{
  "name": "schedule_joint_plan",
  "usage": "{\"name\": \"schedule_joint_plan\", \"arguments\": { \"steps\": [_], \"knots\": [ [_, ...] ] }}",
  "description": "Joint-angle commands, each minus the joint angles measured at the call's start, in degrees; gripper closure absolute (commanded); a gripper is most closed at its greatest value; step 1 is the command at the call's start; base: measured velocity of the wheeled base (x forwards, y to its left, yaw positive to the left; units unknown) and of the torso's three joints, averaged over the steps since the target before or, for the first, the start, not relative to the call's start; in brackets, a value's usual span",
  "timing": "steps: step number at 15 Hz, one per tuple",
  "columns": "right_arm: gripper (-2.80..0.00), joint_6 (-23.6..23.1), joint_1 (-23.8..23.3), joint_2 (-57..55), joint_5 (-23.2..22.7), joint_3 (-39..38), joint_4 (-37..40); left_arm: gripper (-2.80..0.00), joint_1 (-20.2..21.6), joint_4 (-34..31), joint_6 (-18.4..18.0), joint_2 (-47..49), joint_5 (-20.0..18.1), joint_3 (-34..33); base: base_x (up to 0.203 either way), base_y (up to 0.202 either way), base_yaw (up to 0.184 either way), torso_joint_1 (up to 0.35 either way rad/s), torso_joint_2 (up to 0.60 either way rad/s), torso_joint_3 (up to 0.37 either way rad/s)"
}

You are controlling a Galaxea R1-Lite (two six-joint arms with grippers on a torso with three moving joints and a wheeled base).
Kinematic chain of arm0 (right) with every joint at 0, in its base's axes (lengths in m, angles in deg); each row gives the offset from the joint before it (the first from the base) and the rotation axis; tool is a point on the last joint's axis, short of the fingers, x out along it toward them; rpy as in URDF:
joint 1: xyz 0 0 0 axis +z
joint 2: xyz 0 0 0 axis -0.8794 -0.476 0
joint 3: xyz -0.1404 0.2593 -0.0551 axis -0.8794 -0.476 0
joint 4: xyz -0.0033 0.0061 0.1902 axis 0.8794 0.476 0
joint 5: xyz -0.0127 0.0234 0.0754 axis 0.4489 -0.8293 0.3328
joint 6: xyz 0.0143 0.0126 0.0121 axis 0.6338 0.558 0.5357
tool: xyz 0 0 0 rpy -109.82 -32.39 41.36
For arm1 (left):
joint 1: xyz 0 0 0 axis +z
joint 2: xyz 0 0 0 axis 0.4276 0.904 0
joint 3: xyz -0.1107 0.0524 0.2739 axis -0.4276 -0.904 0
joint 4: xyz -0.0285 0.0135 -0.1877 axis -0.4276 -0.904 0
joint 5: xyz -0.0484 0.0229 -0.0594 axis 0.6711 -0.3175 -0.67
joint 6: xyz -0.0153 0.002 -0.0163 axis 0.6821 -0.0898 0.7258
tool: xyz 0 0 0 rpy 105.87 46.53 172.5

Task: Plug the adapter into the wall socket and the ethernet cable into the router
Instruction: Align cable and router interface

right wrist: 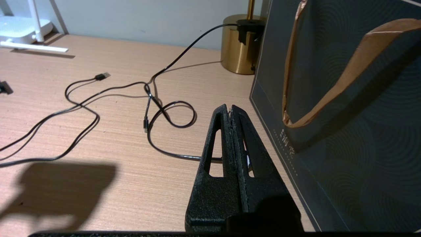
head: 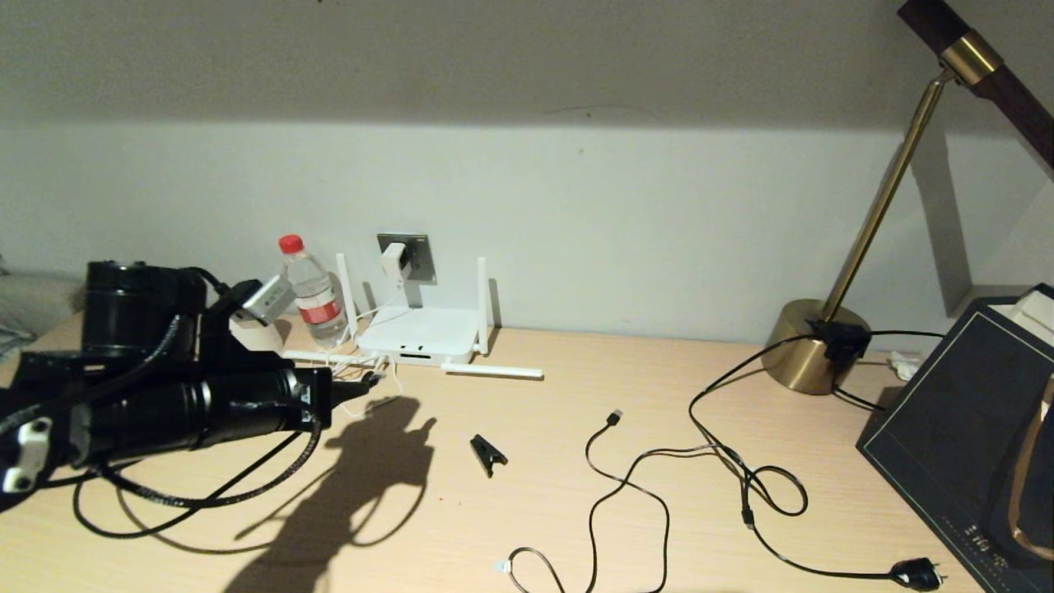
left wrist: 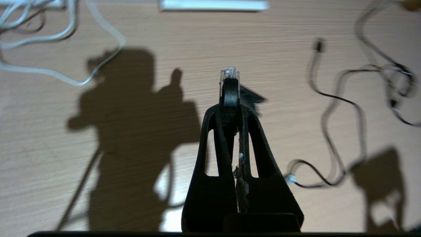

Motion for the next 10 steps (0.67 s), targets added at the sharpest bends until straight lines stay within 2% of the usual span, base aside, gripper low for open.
{"name": "schedule_joint_plan", "arguments": {
  "steps": [1, 3, 7, 10],
  "knots": [
    [0.00, -0.2, 0.0, 0.6, -0.1, -1.7, -0.1, 0.00, 0.1, 5.0, 1.7, 9.2, 2.7, 1.1, 0.000, 0.000, 0.000, 0.000, 0.00, 0.000],
    [0.00, 0.7, 0.0, 0.6, 0.1, -1.7, -0.1, 0.00, 0.5, 12.8, 2.8, 14.4, 4.4, 1.1, 0.000, 0.000, 0.000, 0.000, 0.00, 0.000],
    [0.00, 0.8, 0.0, 0.6, 0.1, -1.7, -0.1, 0.00, 1.3, 23.8, 3.0, 22.6, 7.5, 1.4, 0.000, 0.000, 0.000, 0.000, 0.00, 0.000],
    [0.00, 0.8, 0.0, 0.6, 0.1, -1.7, -0.1, 0.00, 1.3, 34.8, 2.7, 28.1, 10.5, 1.6, 0.000, 0.000, 0.000, 0.000, 0.00, 0.000]
  ]
}}
